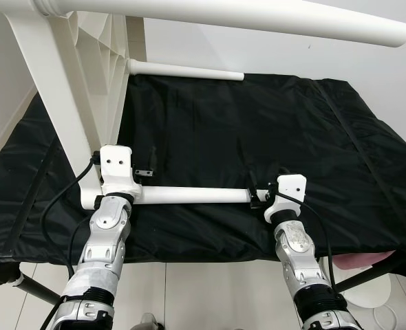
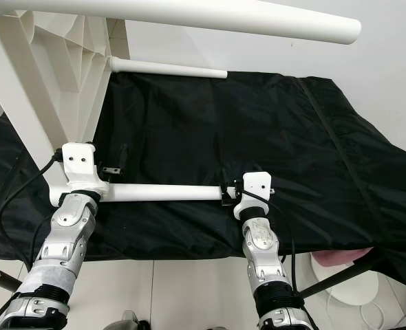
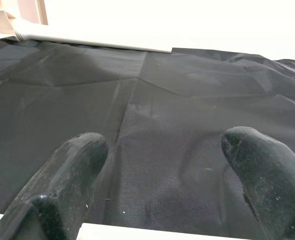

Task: Building children table

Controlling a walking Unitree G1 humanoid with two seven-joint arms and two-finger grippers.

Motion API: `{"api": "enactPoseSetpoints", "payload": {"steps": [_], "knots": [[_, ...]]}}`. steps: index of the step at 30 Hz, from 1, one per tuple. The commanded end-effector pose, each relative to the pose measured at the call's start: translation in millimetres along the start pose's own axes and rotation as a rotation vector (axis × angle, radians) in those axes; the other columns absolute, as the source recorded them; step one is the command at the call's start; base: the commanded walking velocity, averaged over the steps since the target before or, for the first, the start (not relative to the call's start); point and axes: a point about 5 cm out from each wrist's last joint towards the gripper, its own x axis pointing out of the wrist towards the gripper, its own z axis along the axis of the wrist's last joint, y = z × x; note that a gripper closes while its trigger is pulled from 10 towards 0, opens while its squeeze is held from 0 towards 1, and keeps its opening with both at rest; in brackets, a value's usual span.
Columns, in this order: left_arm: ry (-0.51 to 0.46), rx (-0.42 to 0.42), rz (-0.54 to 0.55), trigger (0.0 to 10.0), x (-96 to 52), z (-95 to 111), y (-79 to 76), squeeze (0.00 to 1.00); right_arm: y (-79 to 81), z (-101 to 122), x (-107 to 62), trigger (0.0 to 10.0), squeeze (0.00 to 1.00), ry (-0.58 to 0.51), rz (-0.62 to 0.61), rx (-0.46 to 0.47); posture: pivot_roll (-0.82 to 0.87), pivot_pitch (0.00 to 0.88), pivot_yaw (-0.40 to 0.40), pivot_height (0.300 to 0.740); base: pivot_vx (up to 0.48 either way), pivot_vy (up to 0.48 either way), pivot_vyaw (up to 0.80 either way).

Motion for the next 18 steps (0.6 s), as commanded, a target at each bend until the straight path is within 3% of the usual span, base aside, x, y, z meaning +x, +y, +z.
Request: {"api": "enactPoseSetpoints", "payload": {"steps": [1,2,3,4,6,7,11,18], "knots": [[0.006,0.030,-0.064,10.0,-1.7,-2,-5.1,1.00,-2.7,-1,-1.8,10.0,1.00,0.000,-0.014,0.009,0.10,0.082,-0.040,0.740,0.000,0.000,0.00],[0.010,0.060,-0.097,10.0,-2.5,-3,-8.9,1.00,-2.4,-1,-1.5,10.0,1.00,-0.002,-0.015,0.014,0.10,0.082,-0.040,0.740,0.000,0.000,0.00],[0.009,0.093,-0.141,10.0,-3.9,-4,-13.5,0.33,-2.6,0,-0.4,10.0,1.00,-0.004,-0.019,0.012,0.10,0.080,-0.041,0.740,0.000,0.000,0.00],[0.003,0.132,-0.174,10.0,-5.2,-4,-16.9,0.00,-2.9,0,0.5,10.0,0.86,-0.004,-0.021,0.009,0.10,0.079,-0.041,0.740,0.000,0.000,0.00],[0.003,0.132,-0.174,10.0,-5.2,-4,-16.9,0.00,-2.9,0,0.5,10.0,0.86,-0.004,-0.021,0.009,0.10,0.079,-0.041,0.740,0.000,0.000,0.00],[0.001,0.151,-0.207,10.0,-6.3,-5,-19.6,0.00,-3.1,0,1.3,10.0,0.00,-0.006,-0.020,0.006,0.10,0.076,-0.043,0.740,0.000,0.000,0.00],[0.008,0.206,-0.263,10.0,-9.5,-8,-19.3,0.00,-3.2,1,2.1,10.0,0.00,-0.009,-0.013,0.004,0.10,0.073,-0.044,0.740,0.000,0.000,0.00],[0.032,0.194,-0.324,10.0,-16.8,-10,-10.0,0.00,-3.1,2,2.4,10.0,0.00,-0.013,-0.001,0.000,0.10,0.071,-0.044,0.740,0.000,0.000,0.00]]}}
